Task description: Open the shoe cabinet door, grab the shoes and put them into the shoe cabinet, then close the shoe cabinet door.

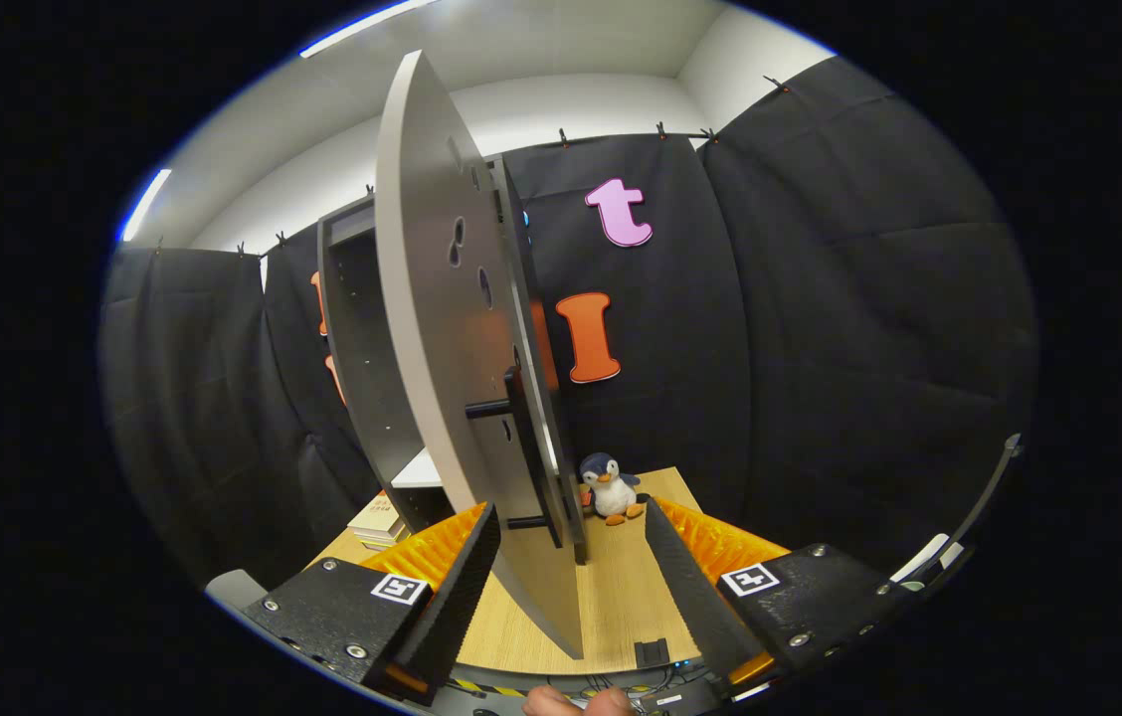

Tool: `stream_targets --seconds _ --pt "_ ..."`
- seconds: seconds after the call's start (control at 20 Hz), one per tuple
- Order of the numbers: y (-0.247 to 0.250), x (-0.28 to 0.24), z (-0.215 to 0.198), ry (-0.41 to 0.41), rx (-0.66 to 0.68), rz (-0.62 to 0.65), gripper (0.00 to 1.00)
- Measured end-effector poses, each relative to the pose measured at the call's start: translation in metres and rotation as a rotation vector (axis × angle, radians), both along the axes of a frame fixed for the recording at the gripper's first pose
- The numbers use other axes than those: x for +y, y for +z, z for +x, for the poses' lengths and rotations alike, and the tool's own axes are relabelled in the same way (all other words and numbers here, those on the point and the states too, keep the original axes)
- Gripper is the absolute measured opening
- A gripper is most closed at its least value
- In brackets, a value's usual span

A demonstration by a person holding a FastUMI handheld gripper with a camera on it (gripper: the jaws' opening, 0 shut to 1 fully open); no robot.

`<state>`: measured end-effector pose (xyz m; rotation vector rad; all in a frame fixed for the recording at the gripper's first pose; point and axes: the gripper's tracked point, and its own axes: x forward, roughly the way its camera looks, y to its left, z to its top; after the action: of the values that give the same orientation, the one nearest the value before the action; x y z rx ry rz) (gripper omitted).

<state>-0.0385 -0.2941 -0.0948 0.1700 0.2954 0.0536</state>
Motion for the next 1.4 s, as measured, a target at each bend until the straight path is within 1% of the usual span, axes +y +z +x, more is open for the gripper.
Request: stream_targets --seconds 0.15,0.35,0.4,0.55,0.7,0.85,1.0,1.15,1.4 --pt "-0.002 -0.005 0.014 -0.005 0.002 -0.003 0.92" --pt "-0.004 0.004 0.026 0.001 0.007 -0.011 0.92" --pt "-0.005 0.005 0.030 -0.014 0.008 -0.026 0.92" --pt "-0.004 0.010 0.030 -0.019 0.009 -0.064 0.90" --pt "-0.003 0.019 0.027 -0.042 0.020 -0.069 0.89" --pt "-0.005 0.040 0.025 -0.054 0.028 -0.063 0.89" --pt "-0.005 0.067 0.025 -0.047 0.034 -0.076 0.89" --pt "-0.005 0.097 0.027 -0.042 0.039 -0.078 0.89" --pt "-0.006 0.142 0.035 -0.056 0.039 -0.094 0.89"
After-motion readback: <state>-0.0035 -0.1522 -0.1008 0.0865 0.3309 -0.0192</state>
